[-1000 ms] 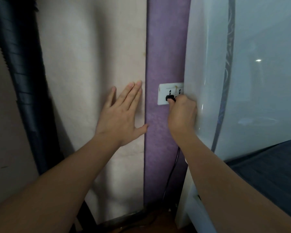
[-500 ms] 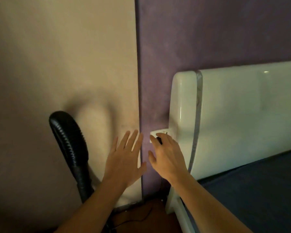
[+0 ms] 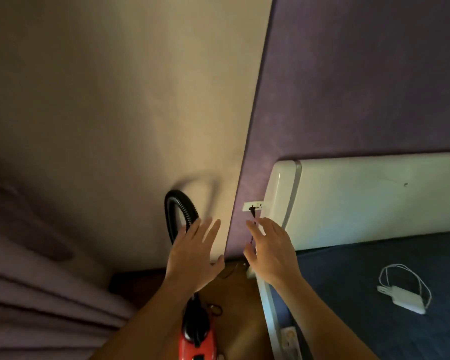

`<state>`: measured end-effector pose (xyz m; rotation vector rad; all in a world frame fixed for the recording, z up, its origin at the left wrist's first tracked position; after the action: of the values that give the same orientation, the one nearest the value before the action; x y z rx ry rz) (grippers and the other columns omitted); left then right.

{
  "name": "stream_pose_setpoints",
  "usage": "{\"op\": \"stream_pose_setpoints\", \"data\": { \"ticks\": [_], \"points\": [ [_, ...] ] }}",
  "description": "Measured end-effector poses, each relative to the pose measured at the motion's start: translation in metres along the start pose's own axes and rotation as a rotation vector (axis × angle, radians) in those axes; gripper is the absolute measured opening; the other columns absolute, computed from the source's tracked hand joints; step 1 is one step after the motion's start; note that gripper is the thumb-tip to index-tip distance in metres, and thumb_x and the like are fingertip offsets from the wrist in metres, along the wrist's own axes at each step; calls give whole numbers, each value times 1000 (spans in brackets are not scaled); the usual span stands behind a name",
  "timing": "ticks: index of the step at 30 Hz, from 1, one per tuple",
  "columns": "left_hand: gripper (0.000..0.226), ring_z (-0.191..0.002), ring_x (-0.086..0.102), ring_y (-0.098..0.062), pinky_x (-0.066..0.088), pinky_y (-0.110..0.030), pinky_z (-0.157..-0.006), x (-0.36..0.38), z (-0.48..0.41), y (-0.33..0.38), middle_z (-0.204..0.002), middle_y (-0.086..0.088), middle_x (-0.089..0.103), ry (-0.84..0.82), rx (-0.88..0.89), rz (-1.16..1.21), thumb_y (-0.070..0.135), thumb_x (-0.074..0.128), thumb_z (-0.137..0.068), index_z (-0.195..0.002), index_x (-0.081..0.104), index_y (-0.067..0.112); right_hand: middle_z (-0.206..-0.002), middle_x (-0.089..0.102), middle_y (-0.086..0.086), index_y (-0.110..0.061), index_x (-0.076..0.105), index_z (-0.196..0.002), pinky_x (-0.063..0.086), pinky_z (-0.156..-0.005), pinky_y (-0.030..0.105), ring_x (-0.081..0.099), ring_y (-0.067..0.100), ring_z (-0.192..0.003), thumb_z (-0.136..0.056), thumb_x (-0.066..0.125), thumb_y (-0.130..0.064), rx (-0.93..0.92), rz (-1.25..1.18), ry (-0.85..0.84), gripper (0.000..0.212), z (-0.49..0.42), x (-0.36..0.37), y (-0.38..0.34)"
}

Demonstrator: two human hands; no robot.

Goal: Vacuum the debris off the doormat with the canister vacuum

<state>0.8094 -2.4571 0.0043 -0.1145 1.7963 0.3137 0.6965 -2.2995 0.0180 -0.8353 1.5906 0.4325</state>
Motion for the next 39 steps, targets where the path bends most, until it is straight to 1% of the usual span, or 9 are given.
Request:
{"op": "stream_pose_setpoints", "data": {
  "ticks": [5, 11, 16, 20, 28, 30, 33, 37, 39],
  "points": [
    [74, -124, 58, -25, 48, -42, -100, -20, 72, -49, -137, -5, 60, 62, -229, 168, 50, 67, -78, -142, 52, 16, -120, 71, 8, -15, 67, -126, 57, -90, 35, 69, 23, -107, -79, 84, -32, -35, -50, 36, 53, 31, 2, -31],
    [79, -124, 59, -27, 49, -43, -98, -24, 103, -86, -136, -8, 61, 55, -300, 92, 51, 74, -78, -143, 51, 15, -122, 69, 9, -13, 63, -131, 58, -92, 38, 68, 24, -109, -83, 79, -33, -127, -38, 10, 54, 30, 13, -64],
    [76, -123, 60, -27, 51, -43, -98, -18, 124, -107, -136, -8, 62, 64, -375, 138, 51, 73, -80, -143, 52, 14, -124, 68, 10, -13, 62, -133, 59, -91, 39, 67, 26, -111, -86, 74, -31, -171, -28, -14, 52, 18, 23, -79],
    [74, -113, 65, -28, 56, -42, -89, -8, 137, -110, -126, -9, 67, 65, -471, 194, 44, 81, -77, -139, 56, 14, -124, 68, 8, -14, 62, -134, 60, -88, 37, 67, 23, -109, -87, 74, -31, -217, -73, -65, 52, 10, 43, -81],
    [68, -128, 54, -21, 49, -35, -103, 36, 112, -93, -142, -3, 56, 30, -694, 415, 45, 71, -88, -147, 47, 20, -133, 64, 6, -15, 59, -138, 56, -94, 36, 62, 23, -120, -92, 70, -33, -295, -206, -241, 50, -29, 93, -54],
    [67, -128, 54, -16, 48, -33, -103, 48, 97, -83, -142, 0, 56, 19, -719, 439, 46, 69, -88, -146, 46, 22, -132, 65, 6, -16, 59, -138, 55, -93, 33, 63, 22, -119, -92, 71, -33, -323, -248, -269, 50, -42, 104, -44],
    [63, -122, 56, -11, 42, -19, -96, 70, 69, -70, -137, 4, 58, 10, -755, 494, 42, 71, -88, -144, 49, 23, -131, 64, 2, -17, 59, -137, 52, -90, 25, 62, 17, -118, -93, 69, -37, -352, -325, -325, 49, -64, 123, -32],
    [62, -118, 59, -14, 46, -24, -98, 110, 34, -66, -132, 3, 61, 48, -821, 568, 38, 75, -85, -141, 53, 22, -120, 66, -1, -18, 62, -128, 46, -85, 12, 61, 9, -108, -91, 73, -37, -390, -498, -394, 43, -86, 156, -30],
    [63, -116, 59, -15, 43, -21, -95, 131, 25, -69, -130, 1, 62, 84, -870, 585, 37, 77, -84, -140, 54, 20, -111, 69, 0, -14, 65, -118, 43, -81, 4, 60, 3, -100, -88, 77, -32, -399, -628, -404, 37, -92, 173, -33]
  ]
}}
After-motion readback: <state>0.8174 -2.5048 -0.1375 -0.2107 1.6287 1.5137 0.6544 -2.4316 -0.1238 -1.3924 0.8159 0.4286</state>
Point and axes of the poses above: each hand's wrist, its own z-axis away from the middle knuckle, its own x-axis out of the palm, y = z × x, the point moved 4 cm from there along -z, towards the middle knuckle
